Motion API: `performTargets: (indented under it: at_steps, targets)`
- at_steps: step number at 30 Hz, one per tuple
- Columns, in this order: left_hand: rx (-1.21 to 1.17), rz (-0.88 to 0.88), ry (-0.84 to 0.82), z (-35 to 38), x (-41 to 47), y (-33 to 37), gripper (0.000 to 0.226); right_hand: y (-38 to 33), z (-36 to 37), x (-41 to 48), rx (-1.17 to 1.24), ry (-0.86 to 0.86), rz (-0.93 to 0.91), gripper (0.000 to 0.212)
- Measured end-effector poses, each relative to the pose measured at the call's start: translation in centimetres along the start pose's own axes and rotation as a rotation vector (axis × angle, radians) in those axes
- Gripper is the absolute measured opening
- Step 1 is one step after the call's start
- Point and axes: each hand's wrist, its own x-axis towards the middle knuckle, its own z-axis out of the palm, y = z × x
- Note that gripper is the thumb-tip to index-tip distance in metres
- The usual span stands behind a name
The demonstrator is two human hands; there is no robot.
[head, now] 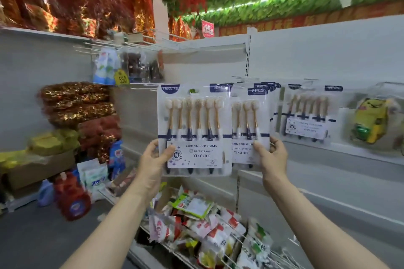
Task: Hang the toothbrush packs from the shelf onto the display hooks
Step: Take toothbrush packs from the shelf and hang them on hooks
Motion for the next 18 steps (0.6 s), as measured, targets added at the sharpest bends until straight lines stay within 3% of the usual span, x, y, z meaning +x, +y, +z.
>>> performTargets:
  at_steps: [4,10,18]
  targets:
    - [-0.028,-0.04,-0.119,-1.0,5.6,-0.8,0.038,0.0,1.6,0.3,0.011,0.145,0.013,0.039]
    - [-0.11,-0.082,-0.211,-0.3,10.2,-2.6,0.028,-0.5,2.8,1.7,-0.025,0.291,-0.003,0.043]
    - [-0.154,-0.085,-0.25,-0.5,14.1,-3.9,0.025,1.2,4.5,4.9,-0.037,0.32,-0.039,0.032]
